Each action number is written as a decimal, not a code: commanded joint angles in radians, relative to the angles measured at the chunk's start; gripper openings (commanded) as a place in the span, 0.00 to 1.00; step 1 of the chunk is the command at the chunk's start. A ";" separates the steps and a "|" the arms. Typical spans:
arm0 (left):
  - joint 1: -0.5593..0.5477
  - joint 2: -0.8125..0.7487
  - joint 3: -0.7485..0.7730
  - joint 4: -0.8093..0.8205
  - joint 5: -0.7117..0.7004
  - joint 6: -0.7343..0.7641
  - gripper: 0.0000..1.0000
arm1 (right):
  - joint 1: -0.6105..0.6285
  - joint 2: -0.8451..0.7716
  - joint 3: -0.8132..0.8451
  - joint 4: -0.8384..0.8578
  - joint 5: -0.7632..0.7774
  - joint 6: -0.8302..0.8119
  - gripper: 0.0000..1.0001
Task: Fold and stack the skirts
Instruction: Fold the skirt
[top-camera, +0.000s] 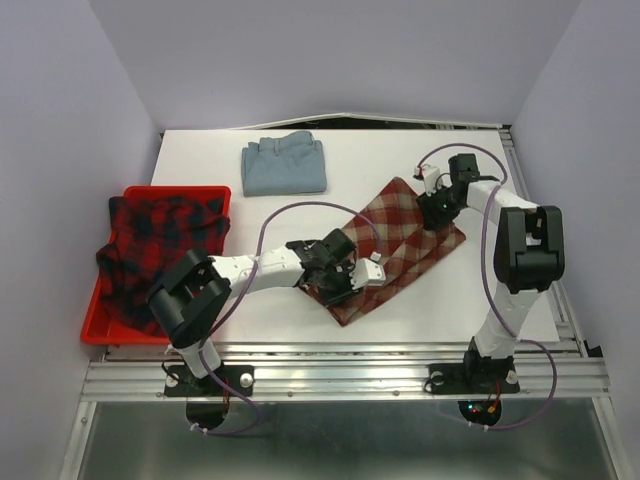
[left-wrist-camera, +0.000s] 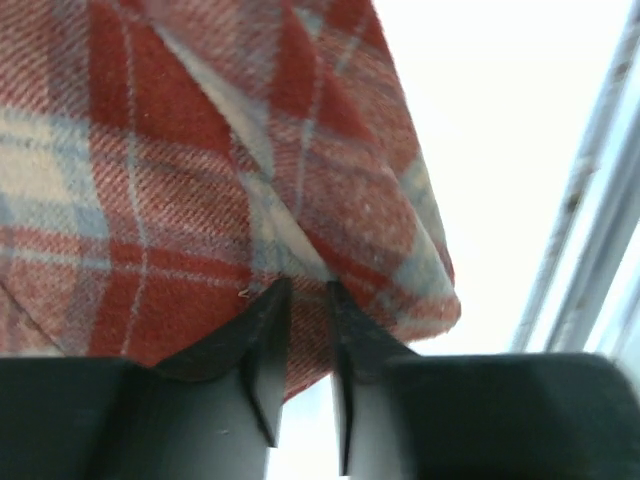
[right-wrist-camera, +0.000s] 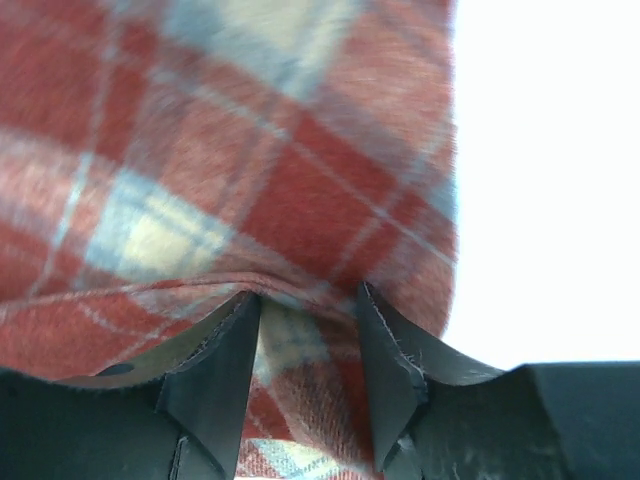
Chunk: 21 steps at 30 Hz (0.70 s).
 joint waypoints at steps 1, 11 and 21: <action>-0.022 -0.003 0.074 0.004 0.032 -0.123 0.41 | -0.002 -0.039 0.091 -0.026 0.034 0.013 0.52; -0.019 -0.101 0.097 -0.031 -0.074 -0.117 0.57 | -0.055 -0.070 0.209 -0.217 0.065 0.057 0.68; 0.010 -0.115 0.066 0.038 -0.186 -0.151 0.58 | -0.073 0.145 0.361 -0.356 0.063 0.148 0.66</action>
